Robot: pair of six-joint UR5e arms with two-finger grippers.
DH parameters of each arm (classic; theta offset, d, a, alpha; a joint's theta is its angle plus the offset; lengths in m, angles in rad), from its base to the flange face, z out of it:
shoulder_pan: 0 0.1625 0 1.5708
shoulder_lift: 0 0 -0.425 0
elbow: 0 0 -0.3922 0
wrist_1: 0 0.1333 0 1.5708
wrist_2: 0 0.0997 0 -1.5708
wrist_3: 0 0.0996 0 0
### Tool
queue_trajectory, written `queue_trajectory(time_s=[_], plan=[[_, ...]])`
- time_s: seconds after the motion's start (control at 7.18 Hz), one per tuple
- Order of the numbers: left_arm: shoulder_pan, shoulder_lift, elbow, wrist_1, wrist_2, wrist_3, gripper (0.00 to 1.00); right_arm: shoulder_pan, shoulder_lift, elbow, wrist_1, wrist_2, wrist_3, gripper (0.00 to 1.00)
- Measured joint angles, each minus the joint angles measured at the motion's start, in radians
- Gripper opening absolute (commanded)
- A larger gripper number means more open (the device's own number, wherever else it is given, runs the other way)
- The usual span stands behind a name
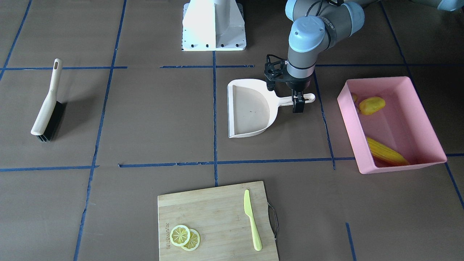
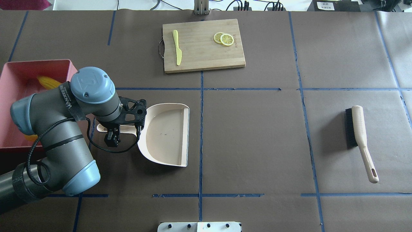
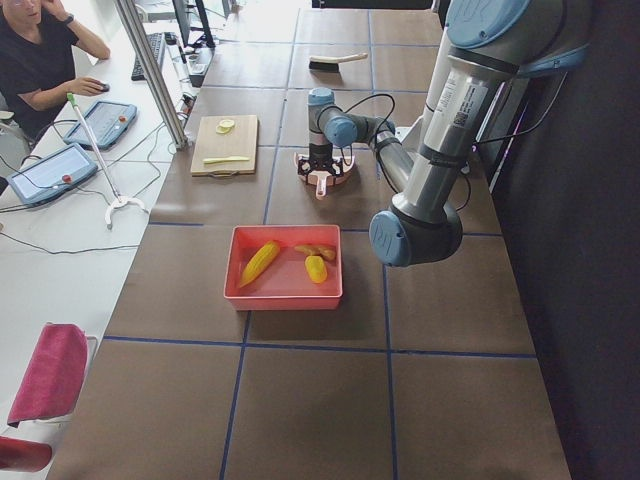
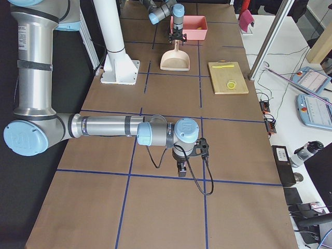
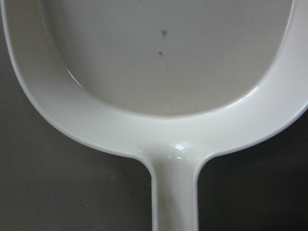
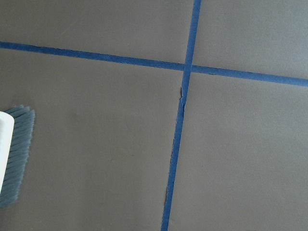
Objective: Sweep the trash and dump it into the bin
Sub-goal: 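Set the empty dustpan on the table with the left gripper and release it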
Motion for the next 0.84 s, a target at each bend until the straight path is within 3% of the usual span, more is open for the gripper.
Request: queue_trajectory(time_s=[0.42, 0.84], plan=[[-0.086, 0.014, -0.147, 0.116, -0.007, -0.077, 1.00, 0.000, 0.000, 0.005, 0.000, 0.000, 0.000, 1.00], [-0.292, 0.060, -0.244, 0.222, -0.094, -0.237, 1.00, 0.007, 0.007, 0.016, 0.000, 0.000, 0.001, 1.00]])
